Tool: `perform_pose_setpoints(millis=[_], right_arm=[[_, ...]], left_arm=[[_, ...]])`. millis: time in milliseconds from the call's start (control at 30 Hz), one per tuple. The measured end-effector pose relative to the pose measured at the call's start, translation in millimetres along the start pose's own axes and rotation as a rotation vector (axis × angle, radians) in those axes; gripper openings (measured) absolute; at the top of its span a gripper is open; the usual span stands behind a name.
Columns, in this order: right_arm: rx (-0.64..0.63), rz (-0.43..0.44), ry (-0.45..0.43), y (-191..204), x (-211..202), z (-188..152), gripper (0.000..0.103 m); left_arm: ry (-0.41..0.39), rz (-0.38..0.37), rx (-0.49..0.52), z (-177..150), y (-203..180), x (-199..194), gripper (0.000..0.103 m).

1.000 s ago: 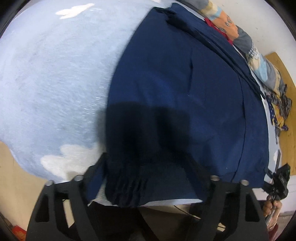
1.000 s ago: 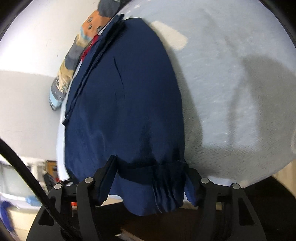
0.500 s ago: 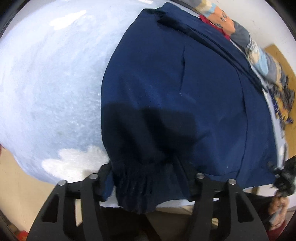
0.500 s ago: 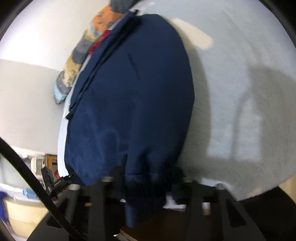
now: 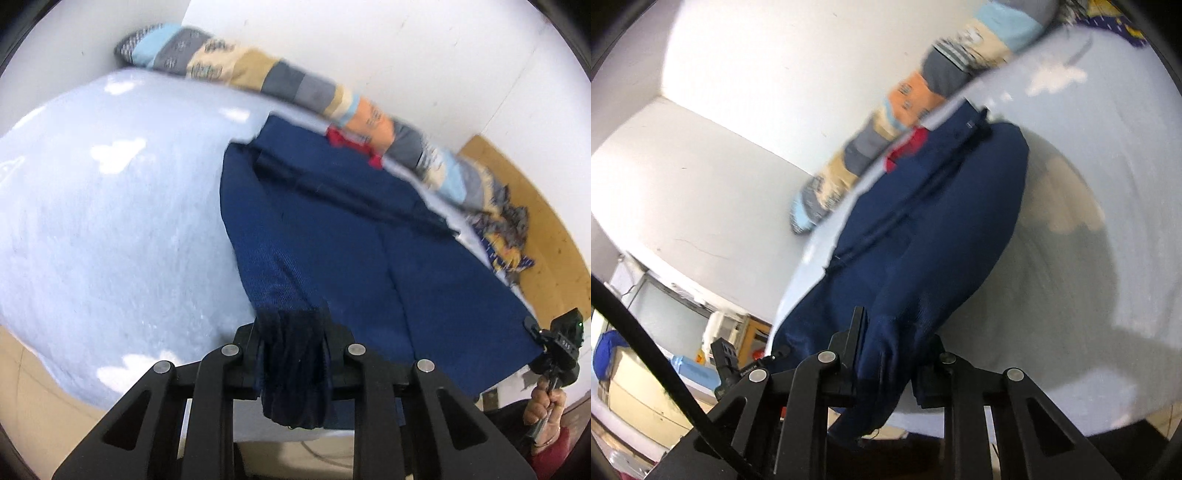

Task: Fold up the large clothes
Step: 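Lift the hem with both tools and fold it toward the collar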

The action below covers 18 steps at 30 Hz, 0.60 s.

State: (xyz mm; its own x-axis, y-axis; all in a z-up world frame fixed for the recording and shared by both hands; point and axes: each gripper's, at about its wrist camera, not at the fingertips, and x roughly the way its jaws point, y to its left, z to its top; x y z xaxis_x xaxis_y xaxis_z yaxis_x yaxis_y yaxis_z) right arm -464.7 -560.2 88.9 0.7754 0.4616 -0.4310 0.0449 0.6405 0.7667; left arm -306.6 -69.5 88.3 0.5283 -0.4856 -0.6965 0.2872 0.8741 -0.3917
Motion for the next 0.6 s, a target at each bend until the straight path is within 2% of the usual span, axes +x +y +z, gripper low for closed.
perform_pose_setpoints(millis=[100,267,367,600], right_arm=[[-0.048,0.036,-0.033,13,-10,-3,0.022],[-0.1,0.111,-0.051,32,-32,-13,0.022],[-0.103,0.128,-0.05,37,-39,-18,0.022],[-0.114,0.19,-0.076,49,-70,-25,0.022]], left_arm=[[-0.049,-0.031,-0.014,-5,1,-19,0.022],[-0.068,-0.05,-0.021,-17,5,-54,0.022],[-0.068,-0.073,-0.051,-17,5,-67,0.022],[-0.142,-0.097,-0.053,-11,7,-109,0.022]])
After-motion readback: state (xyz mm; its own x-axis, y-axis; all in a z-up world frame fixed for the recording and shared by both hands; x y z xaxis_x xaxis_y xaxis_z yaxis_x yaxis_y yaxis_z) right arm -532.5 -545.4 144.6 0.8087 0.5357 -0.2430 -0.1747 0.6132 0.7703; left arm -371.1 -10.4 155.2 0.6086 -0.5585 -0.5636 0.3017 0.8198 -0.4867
